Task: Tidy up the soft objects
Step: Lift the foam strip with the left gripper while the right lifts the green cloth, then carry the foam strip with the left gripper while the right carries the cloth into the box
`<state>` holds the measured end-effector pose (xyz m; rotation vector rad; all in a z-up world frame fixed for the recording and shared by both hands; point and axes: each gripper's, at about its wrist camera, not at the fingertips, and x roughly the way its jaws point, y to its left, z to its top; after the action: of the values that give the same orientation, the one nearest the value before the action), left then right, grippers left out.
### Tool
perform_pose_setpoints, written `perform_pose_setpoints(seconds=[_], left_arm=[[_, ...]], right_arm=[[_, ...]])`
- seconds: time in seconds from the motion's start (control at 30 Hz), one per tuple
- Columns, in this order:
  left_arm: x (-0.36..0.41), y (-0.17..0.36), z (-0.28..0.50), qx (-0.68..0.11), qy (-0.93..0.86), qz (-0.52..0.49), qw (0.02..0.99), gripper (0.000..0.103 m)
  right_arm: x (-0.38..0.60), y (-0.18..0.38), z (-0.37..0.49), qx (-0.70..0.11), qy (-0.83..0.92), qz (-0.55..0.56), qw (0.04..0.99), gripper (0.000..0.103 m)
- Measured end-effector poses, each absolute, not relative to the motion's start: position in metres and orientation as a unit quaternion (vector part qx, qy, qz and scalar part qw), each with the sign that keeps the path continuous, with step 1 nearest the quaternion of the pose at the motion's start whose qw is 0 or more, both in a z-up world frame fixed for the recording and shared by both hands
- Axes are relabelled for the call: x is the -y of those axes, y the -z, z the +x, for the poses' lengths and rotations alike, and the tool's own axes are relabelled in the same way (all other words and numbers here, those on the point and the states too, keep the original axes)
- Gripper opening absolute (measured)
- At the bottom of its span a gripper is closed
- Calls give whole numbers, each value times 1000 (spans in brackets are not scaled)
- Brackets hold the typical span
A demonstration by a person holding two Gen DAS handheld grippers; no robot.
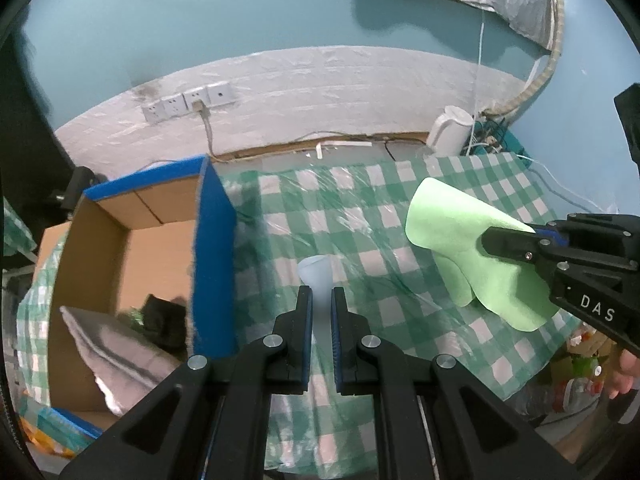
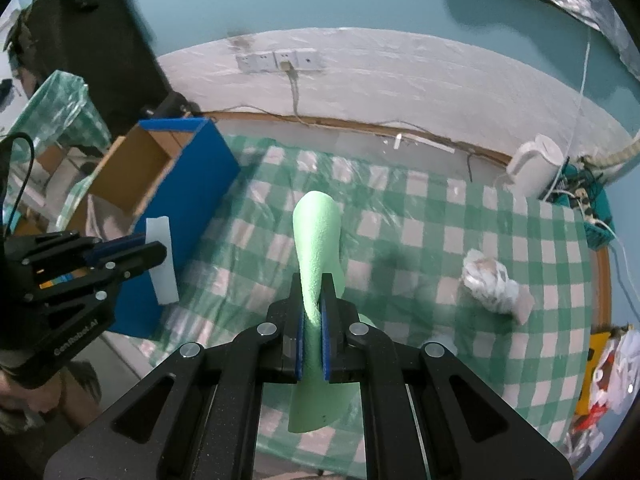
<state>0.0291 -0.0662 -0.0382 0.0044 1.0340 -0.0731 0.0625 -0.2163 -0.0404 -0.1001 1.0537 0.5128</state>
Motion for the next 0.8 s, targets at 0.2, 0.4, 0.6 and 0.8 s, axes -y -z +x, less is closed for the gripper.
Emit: perform_pose_setpoints(seconds=[0.2, 0.4, 0.6, 0.8], left_arm=[[46, 25, 21, -479, 20, 1, 878, 9], [20, 16, 14, -469, 6, -12, 883, 9], [-7, 10, 8, -460, -11, -24, 887, 9], [-34, 11, 2, -459, -28, -38, 887, 9]], right_arm=[[191, 24, 62, -483, -259, -52, 835, 6], [162, 13, 62, -474, -277, -60, 834, 6], [131, 7, 61, -468, -295, -69, 830, 6], [100, 4, 60, -468, -313, -81, 823, 6]])
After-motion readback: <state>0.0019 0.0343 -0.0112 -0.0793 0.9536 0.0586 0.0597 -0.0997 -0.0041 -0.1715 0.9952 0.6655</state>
